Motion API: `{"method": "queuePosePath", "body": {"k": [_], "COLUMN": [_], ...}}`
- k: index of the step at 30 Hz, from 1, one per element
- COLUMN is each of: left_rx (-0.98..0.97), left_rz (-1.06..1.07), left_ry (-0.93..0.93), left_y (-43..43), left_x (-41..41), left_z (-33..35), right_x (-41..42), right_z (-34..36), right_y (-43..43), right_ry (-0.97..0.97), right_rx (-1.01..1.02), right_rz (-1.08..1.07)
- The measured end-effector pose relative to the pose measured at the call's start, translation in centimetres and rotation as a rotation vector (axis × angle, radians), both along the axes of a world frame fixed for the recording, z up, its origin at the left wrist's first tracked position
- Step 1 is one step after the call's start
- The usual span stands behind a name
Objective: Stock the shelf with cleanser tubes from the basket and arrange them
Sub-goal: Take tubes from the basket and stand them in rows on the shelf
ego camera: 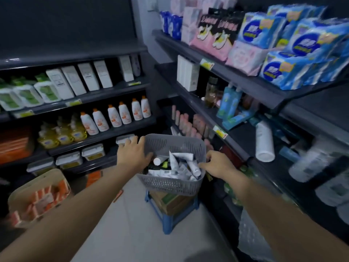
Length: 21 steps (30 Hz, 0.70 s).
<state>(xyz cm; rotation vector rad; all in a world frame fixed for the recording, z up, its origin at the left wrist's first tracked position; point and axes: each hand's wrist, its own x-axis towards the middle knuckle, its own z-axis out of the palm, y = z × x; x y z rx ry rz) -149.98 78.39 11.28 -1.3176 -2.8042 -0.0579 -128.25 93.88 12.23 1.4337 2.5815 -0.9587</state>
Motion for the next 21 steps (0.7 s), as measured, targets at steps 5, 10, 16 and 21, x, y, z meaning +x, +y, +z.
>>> {"method": "queuePosePath", "body": {"k": [5, 10, 16, 21], "left_rx": [-0.073, -0.147, -0.224, -0.312], "left_rz": [0.019, 0.093, 0.249, 0.395], "left_ry": [-0.104, -0.215, -0.391, -0.588], "left_y": [2.6, 6.6, 11.4, 12.9], "left_x": [-3.7, -5.4, -6.6, -6.5], "left_z": [-5.0, -10.4, -17.4, -22.3], "right_x": [-4.9, -9.7, -14.5, -16.8], "right_z": [-5.2, -11.4, -19.4, -25.4], "right_y": [3.7, 9.3, 14.5, 16.7], "right_ry": [-0.083, -0.172, -0.231, -0.311], "right_rx": [-0.066, -0.138, -0.225, -0.257], "right_rz": [0.052, 0.135, 0.207, 0.3]}}
